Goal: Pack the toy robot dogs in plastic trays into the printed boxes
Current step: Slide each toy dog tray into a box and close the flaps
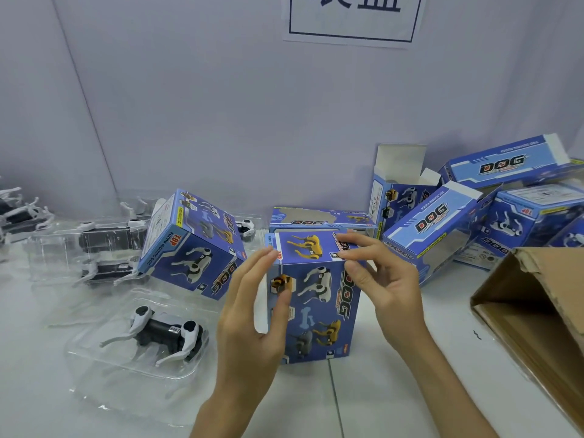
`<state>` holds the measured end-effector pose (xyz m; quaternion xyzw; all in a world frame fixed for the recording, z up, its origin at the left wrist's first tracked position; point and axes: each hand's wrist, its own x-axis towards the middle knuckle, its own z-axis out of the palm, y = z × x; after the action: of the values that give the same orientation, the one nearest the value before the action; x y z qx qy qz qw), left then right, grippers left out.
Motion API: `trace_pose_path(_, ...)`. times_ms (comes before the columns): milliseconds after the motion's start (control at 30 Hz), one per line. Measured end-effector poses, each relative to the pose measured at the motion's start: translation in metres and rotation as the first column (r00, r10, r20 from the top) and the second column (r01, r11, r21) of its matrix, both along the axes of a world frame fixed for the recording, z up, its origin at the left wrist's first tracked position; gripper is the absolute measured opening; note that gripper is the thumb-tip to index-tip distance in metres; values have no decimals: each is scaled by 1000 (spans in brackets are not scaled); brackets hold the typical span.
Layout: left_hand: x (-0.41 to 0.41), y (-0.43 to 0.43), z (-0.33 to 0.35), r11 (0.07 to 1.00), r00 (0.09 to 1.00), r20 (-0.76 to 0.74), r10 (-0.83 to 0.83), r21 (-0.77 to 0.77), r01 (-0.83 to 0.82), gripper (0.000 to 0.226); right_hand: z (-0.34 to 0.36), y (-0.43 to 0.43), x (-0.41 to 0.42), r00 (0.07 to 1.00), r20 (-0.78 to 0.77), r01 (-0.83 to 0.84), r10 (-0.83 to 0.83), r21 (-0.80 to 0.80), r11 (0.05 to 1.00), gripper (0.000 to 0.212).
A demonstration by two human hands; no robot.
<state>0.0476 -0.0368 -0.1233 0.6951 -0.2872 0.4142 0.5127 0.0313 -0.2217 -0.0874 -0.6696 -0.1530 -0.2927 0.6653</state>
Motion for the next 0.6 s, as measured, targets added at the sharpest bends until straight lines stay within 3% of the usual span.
trace_pose_path(133, -1, 3, 3, 999, 996, -84, -8, -53, 3, 44, 2, -8, 0, 995, -39, -90, 91, 17, 996, 18)
trace_pose_path(333, -2, 2, 4, 1000, 996, -86, -23, -13, 22, 24, -2, -15, 3, 989, -49, -137, 137, 19, 990, 19)
trace_pose_path(600, 3, 4, 10, 999, 999, -41, 23, -21, -24, 31, -3, -17, 5, 986, -61, -153, 155, 50, 987, 13)
